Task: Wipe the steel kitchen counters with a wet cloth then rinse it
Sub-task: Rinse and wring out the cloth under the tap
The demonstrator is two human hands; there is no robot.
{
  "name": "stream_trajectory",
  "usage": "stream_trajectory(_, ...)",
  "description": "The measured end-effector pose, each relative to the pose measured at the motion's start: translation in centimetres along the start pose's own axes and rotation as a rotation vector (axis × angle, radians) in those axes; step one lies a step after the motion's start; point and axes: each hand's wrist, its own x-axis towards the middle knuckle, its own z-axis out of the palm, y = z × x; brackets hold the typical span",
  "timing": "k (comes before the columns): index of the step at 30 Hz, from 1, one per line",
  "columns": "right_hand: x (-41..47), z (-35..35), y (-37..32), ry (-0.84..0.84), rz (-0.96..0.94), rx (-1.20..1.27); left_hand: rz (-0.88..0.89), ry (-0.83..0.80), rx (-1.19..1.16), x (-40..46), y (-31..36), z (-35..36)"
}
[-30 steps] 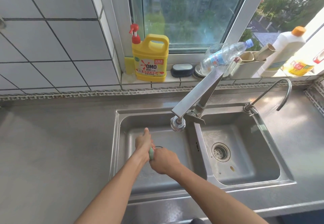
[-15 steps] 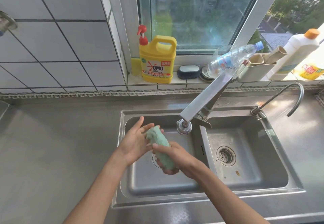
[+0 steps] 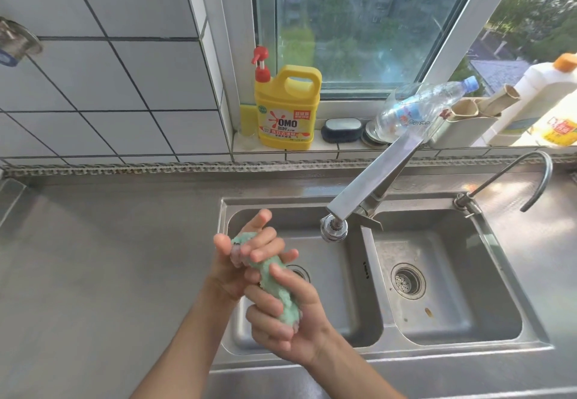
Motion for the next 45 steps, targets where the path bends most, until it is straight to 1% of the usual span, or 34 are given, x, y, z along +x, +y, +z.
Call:
stream_trajectory(2,0.1,0.2,-0.4,0.076,-0.004,-0.149,-0.016,0.114,-0.001,-0.1,0.5,-0.1)
stream_trajectory(3,0.1,0.1,-0.9,0.159,0.037,-0.234,-0.034,0.224,0.021,0.0,0.8,-0.3)
stream_trajectory(4,0.1,-0.3,-1.5,0.25,0.107,-0.314,-0.057,0.378,0.072,0.0,1.1,-0.7)
stream_trajectory(6,0.2,-1.6,-2.9,0.42,0.242,-0.459,-0.1,0.693,0.215,0.5,1.2,-1.8)
stream_trajectory(7,0.3,-2.5,-3.5,0.507,0.294,-0.577,-0.117,0.812,0.306,0.8,1.1,-2.6)
stream_trajectory(10,1.1,-5.2,-4.3,0.702,0.466,-1.03,-0.166,1.074,0.584,1.8,-0.1,-5.0)
stream_trajectory(12,2.1,-6.2,-4.3,0.754,0.557,-1.338,-0.167,1.206,0.68,2.3,-1.1,-6.8)
stream_trajectory(14,3.2,-7.7,-4.2,0.737,0.606,-1.65,-0.161,1.324,0.746,2.8,-1.9,-8.4)
stream_trajectory(16,3.8,-9.1,-3.8,0.747,0.667,-1.862,-0.178,1.407,0.8,2.9,-2.6,-9.7)
stream_trajectory(20,3.8,-10.9,-2.9,0.839,0.781,-2.127,-0.245,1.482,0.882,2.6,-3.7,-11.5)
stream_trajectory(23,3.8,-11.6,-2.0,0.801,0.81,-2.321,-0.326,1.554,0.951,2.2,-4.2,-12.7)
stream_trajectory(27,3.5,-11.8,-1.2,0.696,0.861,-2.526,-0.482,1.563,0.915,1.4,-4.6,-13.3)
stream_trajectory(30,3.5,-12.3,-0.7,0.667,0.957,-2.576,-0.559,1.565,0.958,1.2,-4.8,-13.0)
stream_trajectory(32,3.5,-12.4,-0.6,0.668,0.976,-2.593,-0.568,1.583,0.977,1.0,-4.9,-13.2)
stream_trajectory(36,3.7,-12.6,-0.5,0.644,0.972,-2.634,-0.556,1.613,0.986,0.9,-4.7,-13.1)
stream_trajectory(41,3.5,-12.8,-0.5,0.627,0.925,-2.687,-0.579,1.588,1.09,1.4,-4.6,-12.9)
stream_trajectory(45,3.5,-12.6,-0.3,0.649,0.894,-2.7,-0.584,1.57,1.098,1.3,-4.3,-13.2)
